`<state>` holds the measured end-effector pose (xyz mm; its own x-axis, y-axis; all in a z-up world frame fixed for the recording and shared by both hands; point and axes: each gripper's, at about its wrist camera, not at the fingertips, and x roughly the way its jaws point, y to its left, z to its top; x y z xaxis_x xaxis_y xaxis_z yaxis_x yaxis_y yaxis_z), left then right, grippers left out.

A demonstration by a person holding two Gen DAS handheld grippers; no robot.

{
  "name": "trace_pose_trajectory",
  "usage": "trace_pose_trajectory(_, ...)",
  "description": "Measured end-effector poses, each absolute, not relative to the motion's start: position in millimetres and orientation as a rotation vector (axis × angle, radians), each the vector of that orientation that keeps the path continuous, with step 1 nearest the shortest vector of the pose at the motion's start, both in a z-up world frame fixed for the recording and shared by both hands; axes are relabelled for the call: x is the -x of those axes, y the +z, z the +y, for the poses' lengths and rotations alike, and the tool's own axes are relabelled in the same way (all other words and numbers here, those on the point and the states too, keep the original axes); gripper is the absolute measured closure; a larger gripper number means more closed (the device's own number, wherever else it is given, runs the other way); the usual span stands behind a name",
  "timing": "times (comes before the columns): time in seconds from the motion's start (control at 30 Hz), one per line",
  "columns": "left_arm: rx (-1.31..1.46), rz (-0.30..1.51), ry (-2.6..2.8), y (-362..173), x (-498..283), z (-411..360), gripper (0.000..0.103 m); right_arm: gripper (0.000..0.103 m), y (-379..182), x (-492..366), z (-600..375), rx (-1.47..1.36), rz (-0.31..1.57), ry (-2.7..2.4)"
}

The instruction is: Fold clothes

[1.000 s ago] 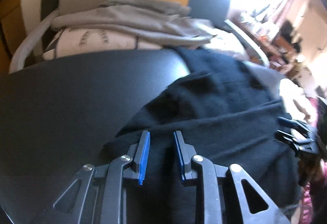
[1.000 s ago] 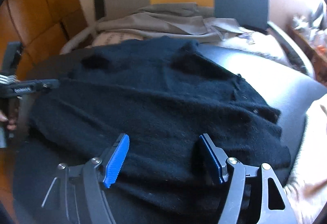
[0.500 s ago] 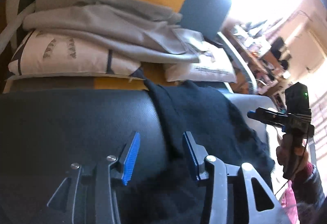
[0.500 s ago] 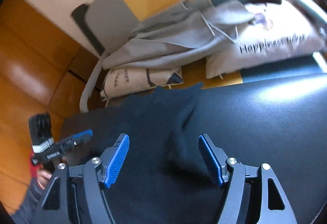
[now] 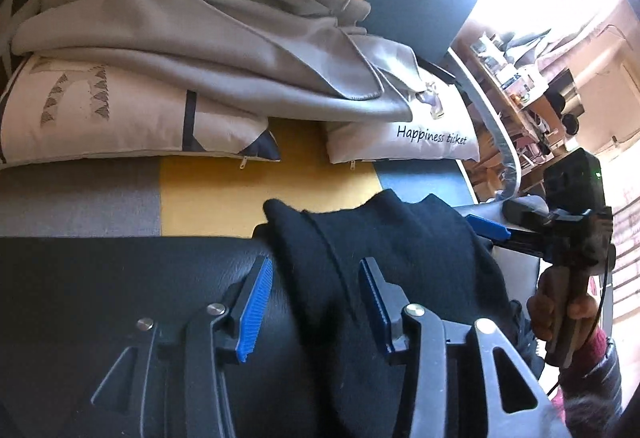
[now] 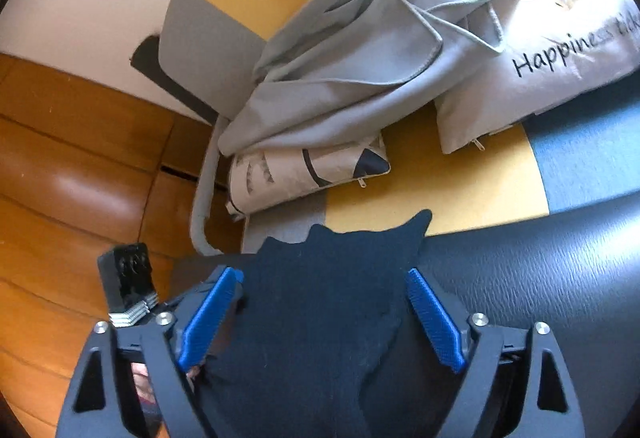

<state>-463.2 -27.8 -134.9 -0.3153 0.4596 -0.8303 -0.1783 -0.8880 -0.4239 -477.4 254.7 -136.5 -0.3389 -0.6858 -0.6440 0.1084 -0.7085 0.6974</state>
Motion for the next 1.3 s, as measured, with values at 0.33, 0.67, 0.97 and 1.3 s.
trace_pose_trajectory(0.33,1.549,-0.331,2.289,-134.2,463.2,-18.9,0.097,0.094,-134.3,473.0,250.2,-1.423,-0.654,-2.181)
trace_pose_trajectory(0.67,1.202,-0.408,2.366,-70.7,372.0,-35.6,0.100,0.095,-59.8,400.9,256.7,-1.179,-0.597,-2.229)
trace_pose_trajectory(0.97,1.398,-0.420,2.446,-94.4,380.1,-57.5,0.080,0.029,-95.8,404.6,270.8,-1.380,-0.707,-2.203)
trace_pose_trajectory(1.3,1.504,-0.617,2.171,-135.9,442.8,-52.2,0.063,0.029,-136.7,474.5,261.3,-1.465,-0.753,-2.056)
